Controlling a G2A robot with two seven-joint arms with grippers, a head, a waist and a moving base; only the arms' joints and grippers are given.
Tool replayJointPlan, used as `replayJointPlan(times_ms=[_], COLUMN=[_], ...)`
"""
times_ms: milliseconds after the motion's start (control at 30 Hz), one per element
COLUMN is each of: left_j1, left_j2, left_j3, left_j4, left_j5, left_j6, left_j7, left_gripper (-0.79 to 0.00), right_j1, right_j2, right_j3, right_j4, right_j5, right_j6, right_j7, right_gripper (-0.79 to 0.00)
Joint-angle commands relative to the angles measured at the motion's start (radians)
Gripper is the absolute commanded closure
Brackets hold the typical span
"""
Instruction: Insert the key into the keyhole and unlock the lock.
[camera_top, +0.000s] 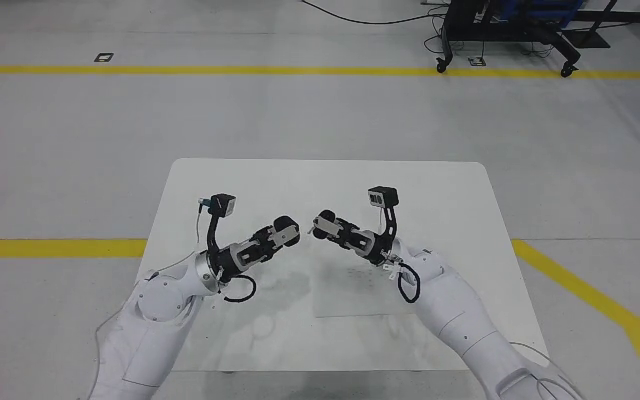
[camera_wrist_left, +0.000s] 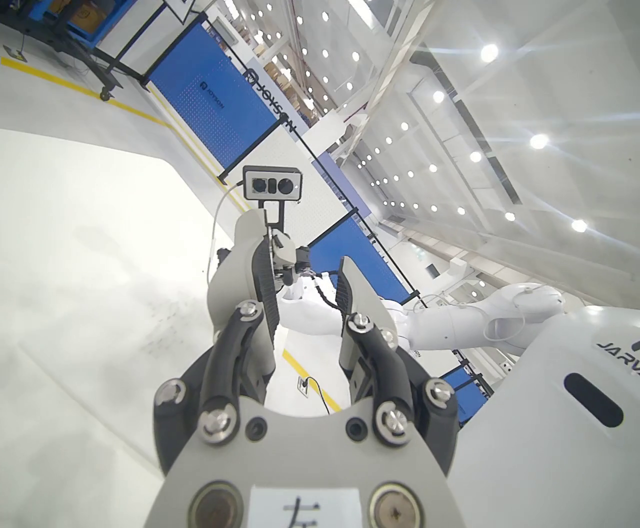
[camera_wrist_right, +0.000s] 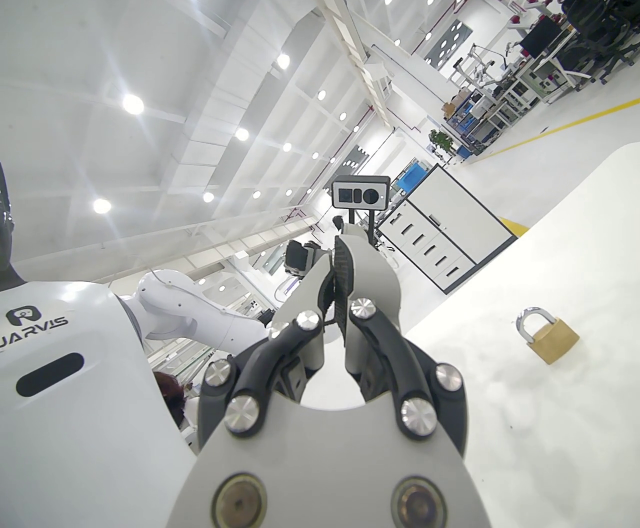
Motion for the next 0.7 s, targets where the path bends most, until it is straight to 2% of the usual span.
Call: replayJointPlan(times_ms=[0,667], left_j1=[-0.005,-0.026], left_j2=[0.001,0.004], left_j3=[-0.002,0.038], left_j4=[0.002,0.001], left_j5=[0.027,0.061], left_j6=[0.014,0.049], left_j7=[0.001,-0.019], left_gripper=[-0.215,-0.166], right_j1=[-0.003,-0.009], right_j2=[-0.001,-0.012], right_j3=[0.004,0.02], right_j4=[-0.004,-0.003], right_j5=[-0.005,-0.063], right_j6=[0.0,0.0], right_j7=[0.0,0.0], right_gripper=[0.0,0.0])
